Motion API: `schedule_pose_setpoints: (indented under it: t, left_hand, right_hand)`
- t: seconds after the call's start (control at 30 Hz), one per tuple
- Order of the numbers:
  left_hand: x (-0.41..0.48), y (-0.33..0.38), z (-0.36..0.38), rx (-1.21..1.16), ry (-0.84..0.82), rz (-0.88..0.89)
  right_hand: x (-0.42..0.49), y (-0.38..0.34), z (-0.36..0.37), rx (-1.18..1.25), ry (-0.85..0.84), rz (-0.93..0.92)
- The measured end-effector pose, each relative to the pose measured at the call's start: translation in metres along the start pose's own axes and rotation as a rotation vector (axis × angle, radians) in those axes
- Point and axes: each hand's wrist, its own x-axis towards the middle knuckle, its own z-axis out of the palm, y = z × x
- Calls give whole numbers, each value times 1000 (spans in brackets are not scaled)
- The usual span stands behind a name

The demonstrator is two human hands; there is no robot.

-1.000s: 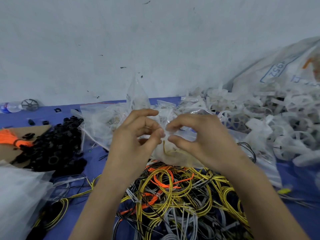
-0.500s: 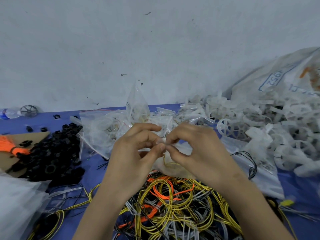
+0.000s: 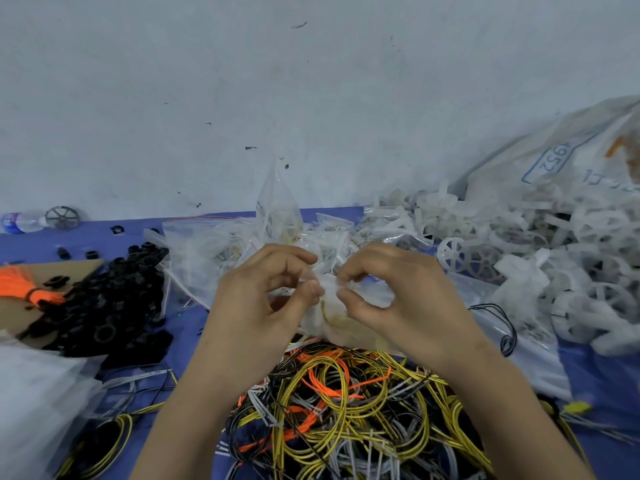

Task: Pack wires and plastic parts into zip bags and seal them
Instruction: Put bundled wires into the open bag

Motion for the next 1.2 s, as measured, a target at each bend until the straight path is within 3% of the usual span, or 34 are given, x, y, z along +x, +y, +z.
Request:
schedule_pose_setpoints:
  t: [0.2, 0.4, 1.2]
  left_hand:
    - [-1, -3, 5, -10, -109, -21]
    - [0, -3, 5, 66, -74, 81]
    - [-1, -2, 4, 182, -59, 50]
  right_hand:
    - [0, -4, 4, 15, 31, -13]
    - [0, 1, 2, 66, 2, 23]
    - [-2, 7, -11, -88, -110, 52]
